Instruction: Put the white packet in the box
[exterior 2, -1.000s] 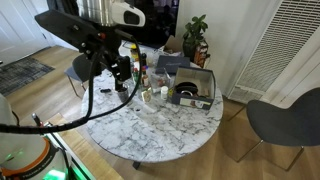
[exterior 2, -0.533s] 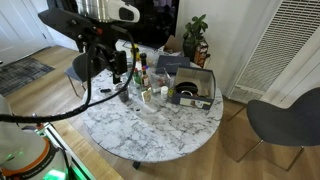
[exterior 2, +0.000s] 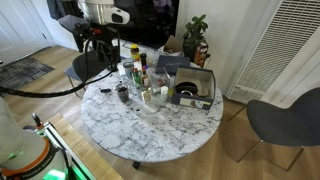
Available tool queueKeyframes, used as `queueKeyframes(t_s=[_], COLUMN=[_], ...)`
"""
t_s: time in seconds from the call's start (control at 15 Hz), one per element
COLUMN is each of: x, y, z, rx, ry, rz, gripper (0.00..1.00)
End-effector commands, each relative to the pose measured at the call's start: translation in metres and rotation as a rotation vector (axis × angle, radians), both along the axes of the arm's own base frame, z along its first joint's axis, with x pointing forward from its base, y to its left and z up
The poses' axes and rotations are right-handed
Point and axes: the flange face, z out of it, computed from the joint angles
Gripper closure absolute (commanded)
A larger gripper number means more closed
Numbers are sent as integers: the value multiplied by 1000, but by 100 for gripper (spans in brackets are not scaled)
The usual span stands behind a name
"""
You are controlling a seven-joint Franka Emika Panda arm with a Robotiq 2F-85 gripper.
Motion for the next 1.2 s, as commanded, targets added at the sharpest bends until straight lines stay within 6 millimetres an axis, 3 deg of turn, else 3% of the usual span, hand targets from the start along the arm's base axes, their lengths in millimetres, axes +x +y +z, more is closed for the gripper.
queueKeyframes(t_s=[0.0,0.33,0.87,0.93,1.13], x=[32,62,107,98,101], y=[20,21,28,27,27], z=[-26,-72,-152,-133,-141], rx=[9,-17,12,-8,-9], ry=[-22,-78,-88,-106,-95], rz=[-107,-248,-299,-277,-277], gripper=[0,0,0,0,0])
